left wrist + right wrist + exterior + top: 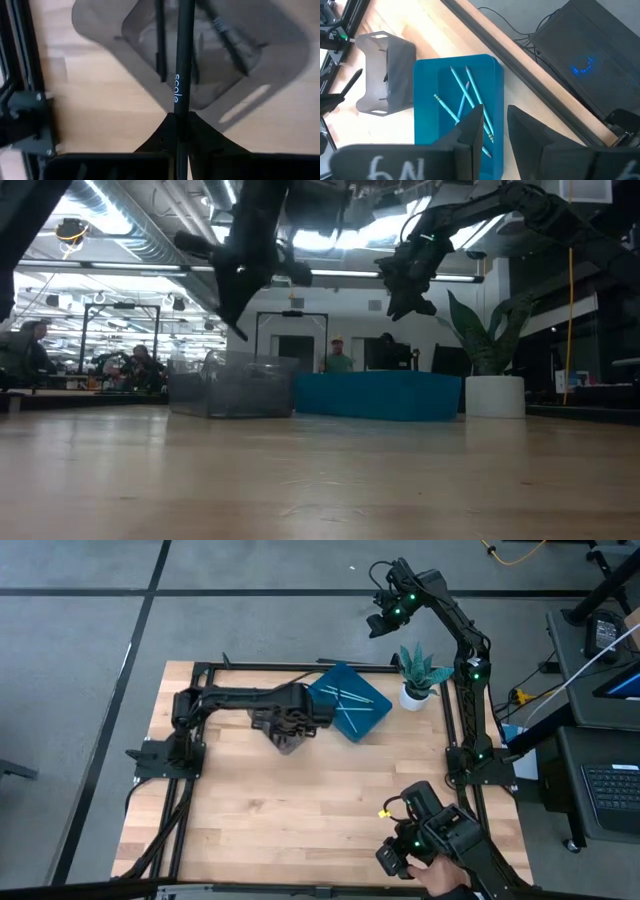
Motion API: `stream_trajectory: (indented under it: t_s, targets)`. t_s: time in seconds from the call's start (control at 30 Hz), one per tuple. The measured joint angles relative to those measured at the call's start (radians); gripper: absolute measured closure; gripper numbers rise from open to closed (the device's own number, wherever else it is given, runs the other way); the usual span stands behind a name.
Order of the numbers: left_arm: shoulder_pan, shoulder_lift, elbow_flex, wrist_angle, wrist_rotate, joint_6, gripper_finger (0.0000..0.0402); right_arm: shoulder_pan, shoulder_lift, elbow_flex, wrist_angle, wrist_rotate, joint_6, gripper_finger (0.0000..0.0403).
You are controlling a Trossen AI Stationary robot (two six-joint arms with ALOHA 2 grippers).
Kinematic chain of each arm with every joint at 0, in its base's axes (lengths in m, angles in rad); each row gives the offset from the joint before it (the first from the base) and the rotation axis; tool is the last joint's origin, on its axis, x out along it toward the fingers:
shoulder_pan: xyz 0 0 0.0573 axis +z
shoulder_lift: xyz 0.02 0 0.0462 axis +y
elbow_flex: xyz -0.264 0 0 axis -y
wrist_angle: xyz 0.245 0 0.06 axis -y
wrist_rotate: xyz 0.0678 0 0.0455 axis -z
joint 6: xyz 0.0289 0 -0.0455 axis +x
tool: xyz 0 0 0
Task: Sort pens & pencils
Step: Put the black pen into the black bin
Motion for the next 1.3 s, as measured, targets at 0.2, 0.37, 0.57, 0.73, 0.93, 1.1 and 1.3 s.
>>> stream_trajectory:
  t_s: [0.2,0.37,0.57,0.73,0.93,1.1,1.3]
  targets:
    - [0.035,0.0,-0.044,0.017,0.036,-0.024,0.0388,0.0,0.0,0.0,0.0,0.0,-0.001,0.0313]
    - [0.07,0.0,-0.044,0.017,0.034,-0.018,0.0387,0.0,0.0,0.0,-0.001,0.0,-0.001,0.0313]
    - [0.111,0.0,-0.049,0.046,0.004,0.007,0.0387,0.0,0.0,0.0,-0.012,0.0,-0.001,0.0313]
    - [0.129,0.0,-0.119,0.143,0.022,0.031,0.0387,0.0,0.0,0.0,-0.018,0.0,-0.002,0.0313]
    - [0.128,0.002,-0.201,0.231,0.06,0.033,0.0387,0.0,0.0,0.0,-0.018,0.0,-0.003,0.0313]
    - [0.13,0.001,-0.218,0.245,0.06,0.027,0.0374,0.0,0.0,0.0,-0.018,0.0,-0.004,0.0313]
    - [0.132,0.001,-0.219,0.25,0.041,0.06,0.0332,0.001,0.0,0.0,-0.021,0.0,-0.004,0.0313]
